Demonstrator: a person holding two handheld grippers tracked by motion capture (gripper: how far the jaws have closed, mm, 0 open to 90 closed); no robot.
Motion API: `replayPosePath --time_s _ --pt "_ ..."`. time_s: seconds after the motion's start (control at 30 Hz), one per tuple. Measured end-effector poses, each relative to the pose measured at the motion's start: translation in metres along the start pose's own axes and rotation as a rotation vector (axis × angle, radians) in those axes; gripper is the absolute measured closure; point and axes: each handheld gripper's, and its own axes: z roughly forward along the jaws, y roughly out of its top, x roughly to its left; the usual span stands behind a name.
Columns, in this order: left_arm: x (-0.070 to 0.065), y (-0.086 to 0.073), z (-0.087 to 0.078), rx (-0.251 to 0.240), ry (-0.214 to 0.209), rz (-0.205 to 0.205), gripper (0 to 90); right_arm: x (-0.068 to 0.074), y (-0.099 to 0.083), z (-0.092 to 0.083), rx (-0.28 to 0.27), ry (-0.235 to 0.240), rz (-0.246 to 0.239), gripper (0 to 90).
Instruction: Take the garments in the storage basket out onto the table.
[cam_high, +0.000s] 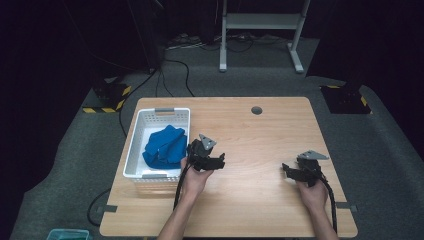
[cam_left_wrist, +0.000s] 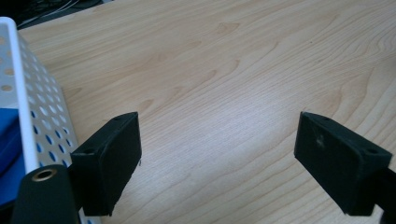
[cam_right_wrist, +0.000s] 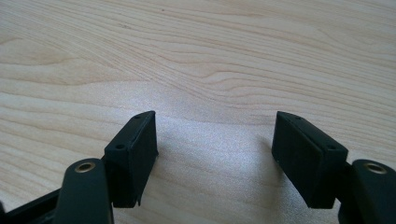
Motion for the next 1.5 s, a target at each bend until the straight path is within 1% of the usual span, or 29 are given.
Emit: replayPosePath --time_s 0.17,0.23,0.3,0.4,0.43,0.47,0.57,0.67,0.7,0.8,0.9,1.03,1.1,1.17,1.2,1.23,1.27,1.33,1.37,1.4,1.47,1.5 --pt "0.01 0.001 -0.006 -0.007 0.012 -0.013 15.3 0.0 0.0 0.0 0.0 0.0 0.0 31.2" --pt "0.011 0.001 -0.007 -0.008 0.013 -0.015 15.3 0.0 0.0 0.0 0.0 0.0 0.0 31.2" --pt "0.017 0.001 -0.01 -0.008 0.01 -0.028 15.3 0.0 0.0 0.0 0.0 0.0 0.0 31.2" --pt "0.021 0.002 -0.012 -0.013 0.013 -0.031 15.2 0.0 0.0 0.0 0.0 0.0 0.0 31.2" --pt "0.022 0.002 -0.013 -0.016 0.013 -0.035 15.0 0.0 0.0 0.0 0.0 0.0 0.0 31.2" --pt "0.026 0.002 -0.015 -0.027 0.007 -0.049 15.0 0.0 0.0 0.0 0.0 0.0 0.0 31.2" --pt "0.029 0.002 -0.016 -0.026 0.012 -0.048 14.9 0.0 0.0 0.0 0.0 0.0 0.0 31.2" --pt "0.034 0.001 -0.018 -0.028 0.011 -0.063 14.9 0.0 0.0 0.0 0.0 0.0 0.0 31.2" --pt "0.038 0.0 -0.019 -0.019 0.014 -0.063 14.8 0.0 0.0 0.0 0.0 0.0 0.0 31.2" --pt "0.04 -0.001 -0.02 -0.019 0.018 -0.067 14.8 0.0 0.0 0.0 0.0 0.0 0.0 31.2" --pt "0.046 -0.003 -0.021 -0.013 0.021 -0.078 14.8 0.0 0.0 0.0 0.0 0.0 0.0 31.2" --pt "0.051 -0.004 -0.023 -0.018 0.018 -0.091 14.8 0.0 0.0 0.0 0.0 0.0 0.0 31.2" --pt "0.052 -0.005 -0.023 -0.016 0.018 -0.089 14.7 0.0 0.0 0.0 0.0 0.0 0.0 31.2" --pt "0.056 -0.005 -0.025 -0.017 0.026 -0.082 14.4 0.0 0.0 0.0 0.0 0.0 0.0 31.2" --pt "0.058 -0.004 -0.025 -0.022 0.026 -0.088 14.4 0.0 0.0 0.0 0.0 0.0 0.0 31.2" --pt "0.064 -0.003 -0.028 -0.027 0.033 -0.099 14.4 0.0 0.0 0.0 0.0 0.0 0.0 31.2" --pt "0.067 -0.003 -0.03 -0.026 0.038 -0.1 14.4 0.0 0.0 0.0 0.0 0.0 0.0 31.2" --pt "0.069 -0.003 -0.031 -0.029 0.044 -0.106 14.4 0.0 0.0 0.0 0.0 0.0 0.0 31.2" --pt "0.074 -0.003 -0.033 -0.023 0.053 -0.106 14.3 0.0 0.0 0.0 0.0 0.0 0.0 31.2" --pt "0.074 -0.003 -0.033 -0.023 0.053 -0.106 14.4 0.0 0.0 0.0 0.0 0.0 0.0 31.2" --pt "0.082 -0.005 -0.035 -0.015 0.061 -0.122 14.3 0.0 0.0 0.0 0.0 0.0 0.0 31.2" --pt "0.082 -0.005 -0.035 -0.015 0.061 -0.122 14.3 0.0 0.0 0.0 0.0 0.0 0.0 31.2"
